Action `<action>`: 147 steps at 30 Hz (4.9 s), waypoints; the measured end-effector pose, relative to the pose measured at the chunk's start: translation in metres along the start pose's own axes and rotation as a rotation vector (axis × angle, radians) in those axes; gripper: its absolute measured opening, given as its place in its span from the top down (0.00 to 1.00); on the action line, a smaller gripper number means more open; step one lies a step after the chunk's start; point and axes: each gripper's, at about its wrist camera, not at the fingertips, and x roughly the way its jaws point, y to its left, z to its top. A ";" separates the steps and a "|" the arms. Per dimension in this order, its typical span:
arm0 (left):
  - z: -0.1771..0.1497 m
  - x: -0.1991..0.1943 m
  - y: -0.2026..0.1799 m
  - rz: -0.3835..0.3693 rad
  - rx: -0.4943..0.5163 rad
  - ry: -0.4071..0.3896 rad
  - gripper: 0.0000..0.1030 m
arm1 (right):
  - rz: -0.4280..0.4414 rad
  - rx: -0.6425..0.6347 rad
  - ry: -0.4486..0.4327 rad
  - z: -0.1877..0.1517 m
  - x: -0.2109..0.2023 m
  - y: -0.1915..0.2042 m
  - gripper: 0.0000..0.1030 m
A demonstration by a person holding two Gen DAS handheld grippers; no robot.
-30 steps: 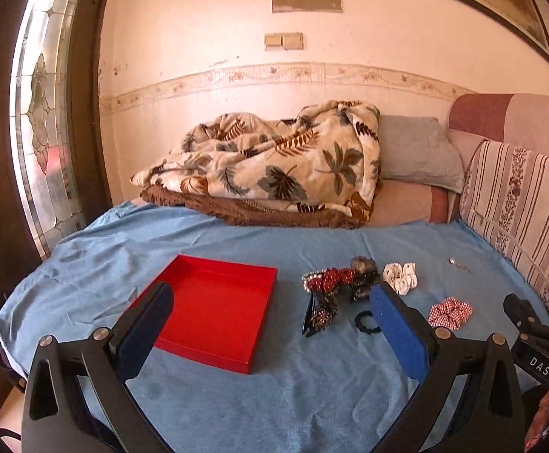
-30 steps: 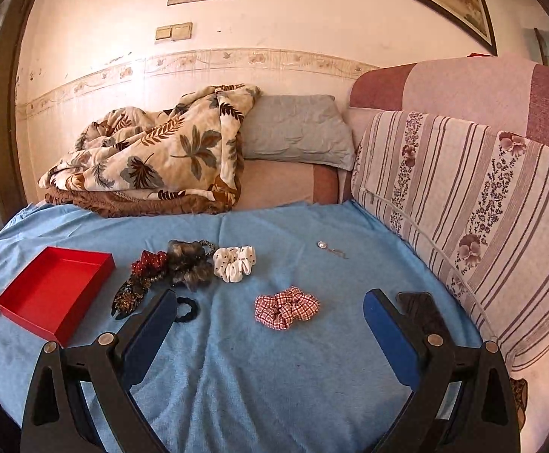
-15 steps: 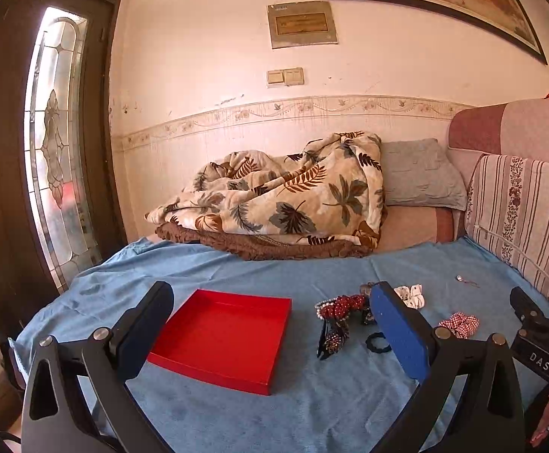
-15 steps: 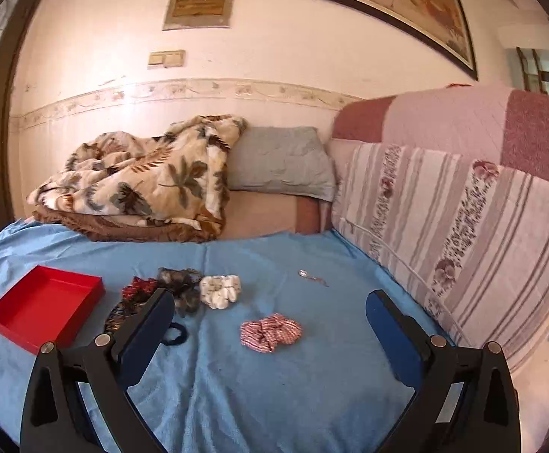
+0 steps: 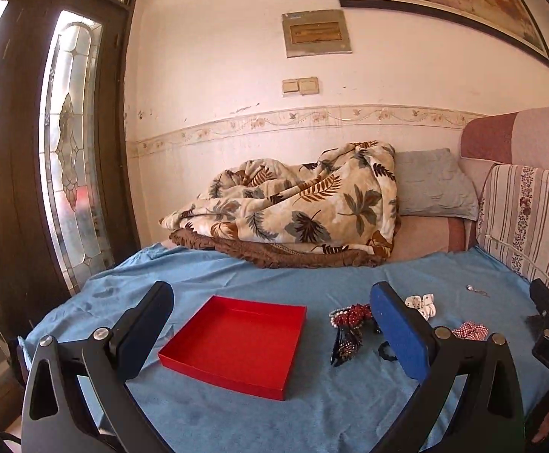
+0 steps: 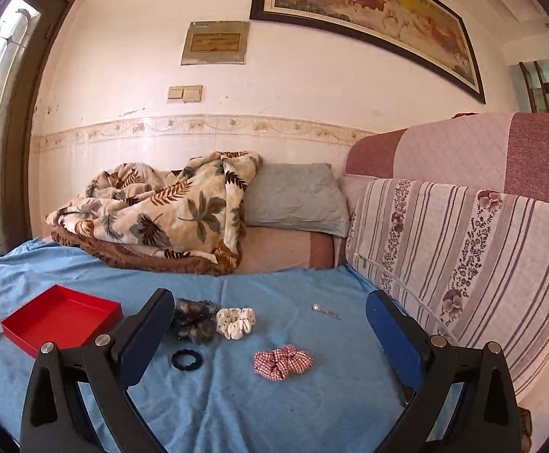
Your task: Organize jewelry
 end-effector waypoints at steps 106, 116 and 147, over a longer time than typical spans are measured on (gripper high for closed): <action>-0.074 0.433 0.192 -0.107 -0.261 0.676 0.92 | 0.788 0.030 0.820 -0.068 0.330 0.360 0.85; -0.063 0.415 0.209 -0.089 -0.303 0.627 0.53 | 0.770 0.020 0.801 -0.068 0.329 0.372 0.42; -0.054 0.293 -0.002 -0.314 -0.046 0.633 0.41 | 0.369 0.266 0.755 -0.083 0.283 0.010 0.30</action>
